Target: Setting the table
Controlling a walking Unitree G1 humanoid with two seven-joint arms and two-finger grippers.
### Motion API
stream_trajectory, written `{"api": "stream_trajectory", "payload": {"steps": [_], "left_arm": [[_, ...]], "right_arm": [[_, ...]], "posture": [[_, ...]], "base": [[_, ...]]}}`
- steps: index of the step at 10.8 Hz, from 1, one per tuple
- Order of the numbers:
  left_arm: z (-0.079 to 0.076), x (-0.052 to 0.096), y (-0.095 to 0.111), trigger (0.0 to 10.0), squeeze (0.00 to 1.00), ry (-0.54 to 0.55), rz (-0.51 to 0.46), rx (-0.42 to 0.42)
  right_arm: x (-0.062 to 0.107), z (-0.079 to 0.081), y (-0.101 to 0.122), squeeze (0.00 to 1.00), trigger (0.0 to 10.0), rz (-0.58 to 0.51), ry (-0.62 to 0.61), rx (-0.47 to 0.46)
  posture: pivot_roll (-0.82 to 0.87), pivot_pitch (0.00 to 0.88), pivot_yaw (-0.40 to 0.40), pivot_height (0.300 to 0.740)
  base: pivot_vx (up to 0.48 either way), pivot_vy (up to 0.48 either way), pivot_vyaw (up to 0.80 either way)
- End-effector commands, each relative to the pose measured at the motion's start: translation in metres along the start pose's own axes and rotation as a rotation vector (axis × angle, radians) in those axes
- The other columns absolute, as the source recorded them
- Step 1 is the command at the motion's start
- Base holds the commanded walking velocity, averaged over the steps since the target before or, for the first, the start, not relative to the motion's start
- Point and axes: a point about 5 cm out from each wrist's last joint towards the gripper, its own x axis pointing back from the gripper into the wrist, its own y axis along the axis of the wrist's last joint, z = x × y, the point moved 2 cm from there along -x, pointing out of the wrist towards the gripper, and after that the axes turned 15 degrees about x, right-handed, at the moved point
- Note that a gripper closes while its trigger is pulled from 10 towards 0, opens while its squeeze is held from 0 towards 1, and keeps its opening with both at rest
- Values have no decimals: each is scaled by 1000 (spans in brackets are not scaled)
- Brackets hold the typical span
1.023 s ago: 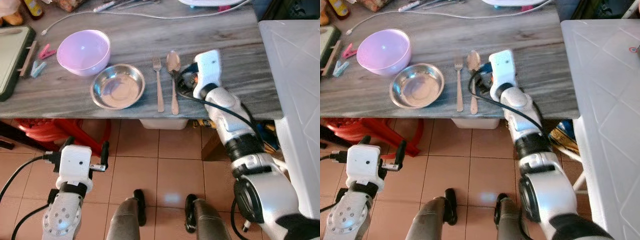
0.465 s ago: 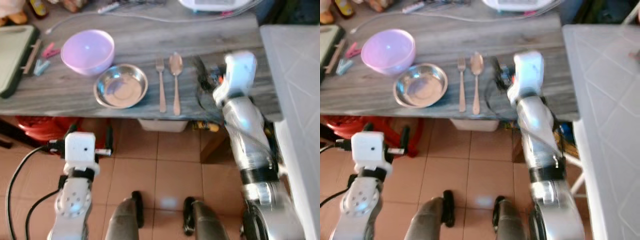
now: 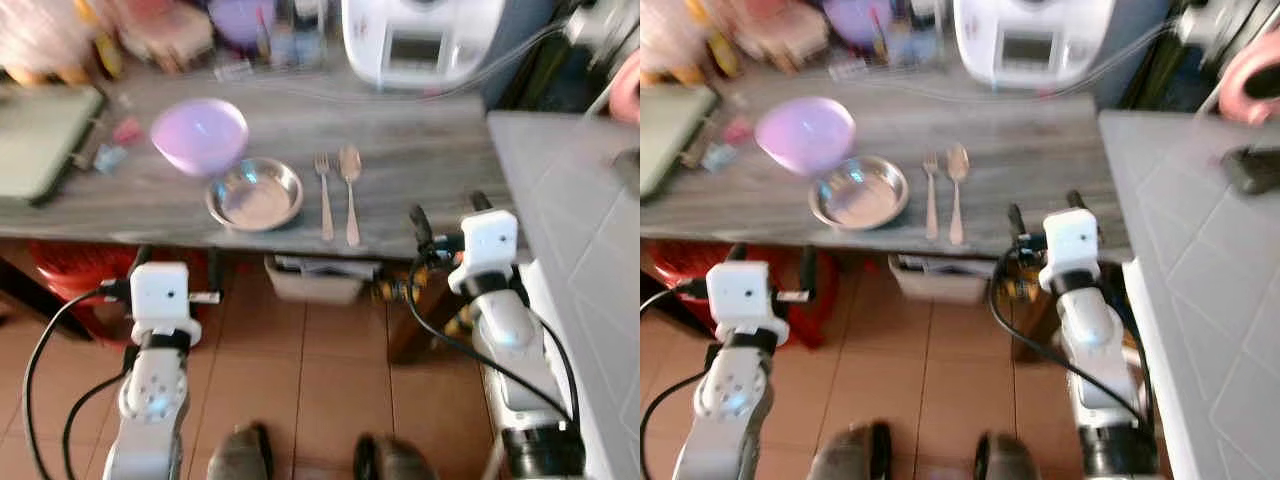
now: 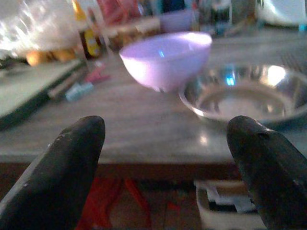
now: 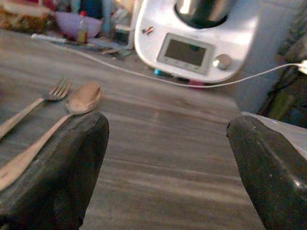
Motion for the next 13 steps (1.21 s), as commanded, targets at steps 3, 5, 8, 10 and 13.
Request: {"api": "stream_trajectory", "payload": {"steps": [3, 5, 8, 10, 13], "left_arm": [[5, 3, -10, 10000, 0, 1, 18, -7], [1, 4, -16, 10000, 0, -4, 24, -1], [0, -1, -15, 10000, 0, -10, 14, 4], [2, 1, -17, 10000, 0, -16, 25, -4], [-1, 3, -19, 10000, 0, -23, 31, 0]], "right_arm": [[13, 9, -13, 0, 10000, 68, -1, -48], [11, 14, -16, 0, 10000, 79, 18, -83], [4, 18, -14, 0, 10000, 68, 29, -82], [0, 18, -15, 0, 10000, 84, 19, -94], [-5, 15, -20, 0, 10000, 120, -23, -121]], "posture": [[33, 0, 20, 740], [31, 0, 19, 740], [37, 0, 19, 740], [35, 0, 25, 740], [37, 0, 30, 740]], "base": [[0, 0, 0], [0, 0, -328], [0, 0, 0], [-274, 0, 0], [-250, 0, 0]]}}
